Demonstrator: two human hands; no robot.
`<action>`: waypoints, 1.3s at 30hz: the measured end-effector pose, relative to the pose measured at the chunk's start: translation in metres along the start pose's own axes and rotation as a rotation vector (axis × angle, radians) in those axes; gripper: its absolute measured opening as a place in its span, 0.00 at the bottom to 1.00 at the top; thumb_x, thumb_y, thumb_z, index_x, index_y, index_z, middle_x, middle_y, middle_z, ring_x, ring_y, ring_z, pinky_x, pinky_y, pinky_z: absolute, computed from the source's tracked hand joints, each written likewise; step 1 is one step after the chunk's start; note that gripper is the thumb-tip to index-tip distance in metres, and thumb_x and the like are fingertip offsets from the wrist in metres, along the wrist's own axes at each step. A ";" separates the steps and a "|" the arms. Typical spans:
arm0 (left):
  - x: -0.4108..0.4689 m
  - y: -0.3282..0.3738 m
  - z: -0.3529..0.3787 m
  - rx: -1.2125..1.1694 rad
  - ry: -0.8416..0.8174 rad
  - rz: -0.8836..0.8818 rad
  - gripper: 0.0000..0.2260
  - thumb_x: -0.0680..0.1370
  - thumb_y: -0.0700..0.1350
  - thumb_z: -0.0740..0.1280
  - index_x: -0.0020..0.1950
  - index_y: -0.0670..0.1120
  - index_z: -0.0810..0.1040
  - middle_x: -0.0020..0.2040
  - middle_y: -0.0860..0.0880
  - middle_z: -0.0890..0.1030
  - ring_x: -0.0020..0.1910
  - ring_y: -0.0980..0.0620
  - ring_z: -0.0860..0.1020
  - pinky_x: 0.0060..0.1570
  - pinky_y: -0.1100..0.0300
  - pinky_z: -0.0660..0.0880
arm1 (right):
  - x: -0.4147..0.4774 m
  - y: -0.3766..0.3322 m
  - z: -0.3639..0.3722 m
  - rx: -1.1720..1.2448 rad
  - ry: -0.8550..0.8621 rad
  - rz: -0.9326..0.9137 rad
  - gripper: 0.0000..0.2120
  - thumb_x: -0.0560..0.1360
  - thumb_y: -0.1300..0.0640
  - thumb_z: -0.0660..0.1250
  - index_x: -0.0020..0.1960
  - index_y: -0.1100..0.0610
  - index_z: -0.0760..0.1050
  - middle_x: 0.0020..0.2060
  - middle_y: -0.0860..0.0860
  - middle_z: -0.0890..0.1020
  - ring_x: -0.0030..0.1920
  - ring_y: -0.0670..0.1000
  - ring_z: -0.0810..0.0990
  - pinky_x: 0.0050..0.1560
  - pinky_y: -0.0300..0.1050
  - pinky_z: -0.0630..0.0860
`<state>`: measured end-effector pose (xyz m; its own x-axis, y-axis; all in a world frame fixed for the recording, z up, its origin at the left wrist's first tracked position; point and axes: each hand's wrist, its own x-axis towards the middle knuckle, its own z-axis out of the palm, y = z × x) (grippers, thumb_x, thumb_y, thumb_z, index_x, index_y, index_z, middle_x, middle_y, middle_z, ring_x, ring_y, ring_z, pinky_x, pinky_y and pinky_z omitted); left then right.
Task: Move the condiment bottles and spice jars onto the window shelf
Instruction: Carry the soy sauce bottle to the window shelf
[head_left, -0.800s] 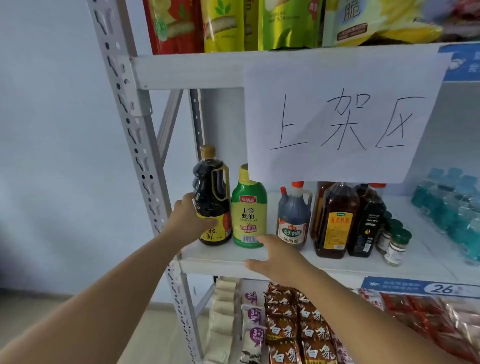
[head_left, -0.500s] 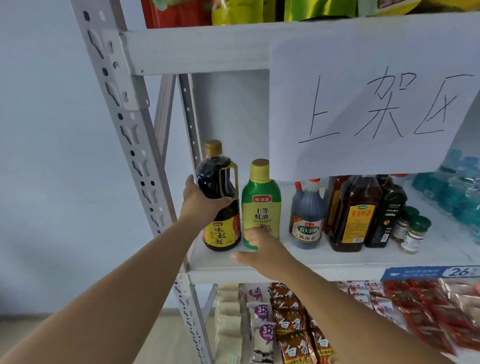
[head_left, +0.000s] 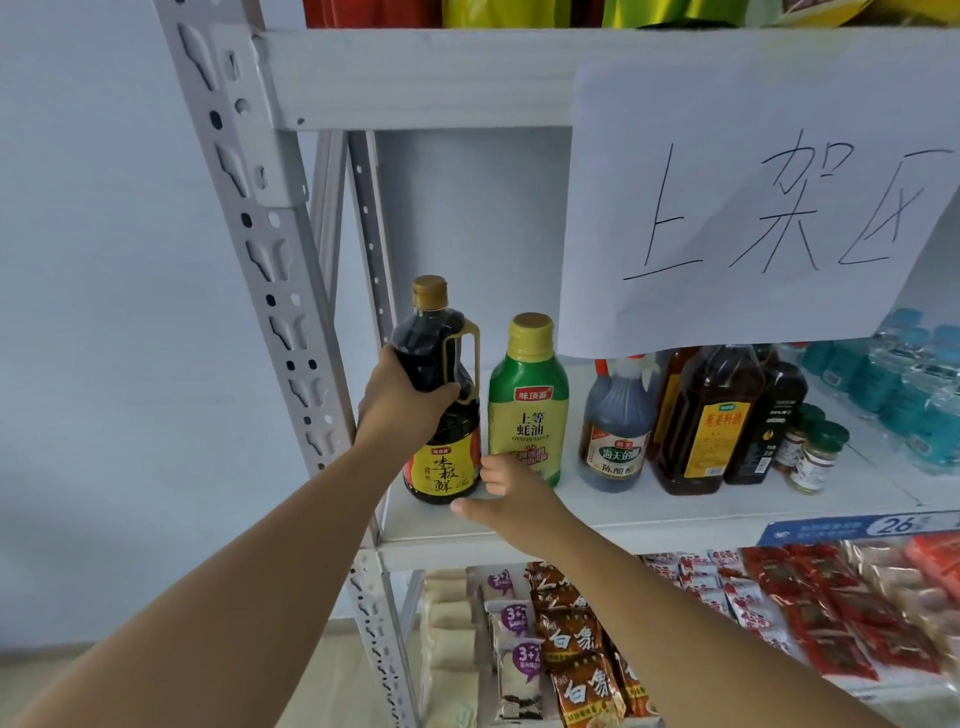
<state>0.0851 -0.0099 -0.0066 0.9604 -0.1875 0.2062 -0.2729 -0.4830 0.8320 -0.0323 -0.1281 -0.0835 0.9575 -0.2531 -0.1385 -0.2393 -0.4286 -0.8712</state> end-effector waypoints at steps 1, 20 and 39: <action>-0.004 0.000 -0.002 0.017 0.009 0.008 0.26 0.72 0.52 0.76 0.65 0.54 0.68 0.55 0.56 0.78 0.53 0.49 0.78 0.52 0.51 0.78 | 0.000 0.001 0.001 0.008 -0.005 0.001 0.43 0.70 0.45 0.78 0.79 0.54 0.63 0.75 0.51 0.71 0.73 0.50 0.72 0.68 0.45 0.71; -0.177 0.031 -0.033 -0.008 0.190 -0.031 0.23 0.69 0.52 0.79 0.61 0.55 0.75 0.51 0.58 0.81 0.53 0.52 0.81 0.54 0.51 0.81 | -0.087 0.030 0.011 0.161 -0.172 -0.196 0.56 0.58 0.48 0.86 0.76 0.42 0.55 0.68 0.43 0.75 0.67 0.49 0.76 0.62 0.44 0.77; -0.307 0.006 -0.248 0.136 0.616 -0.074 0.19 0.70 0.54 0.78 0.54 0.58 0.73 0.42 0.66 0.76 0.41 0.66 0.75 0.37 0.67 0.71 | -0.176 -0.107 0.177 0.248 -0.482 -0.532 0.51 0.53 0.43 0.87 0.71 0.45 0.65 0.62 0.42 0.80 0.62 0.47 0.81 0.60 0.51 0.83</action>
<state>-0.1970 0.2573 0.0632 0.8222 0.3575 0.4429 -0.1706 -0.5876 0.7909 -0.1470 0.1158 -0.0490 0.9116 0.3649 0.1895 0.2634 -0.1645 -0.9505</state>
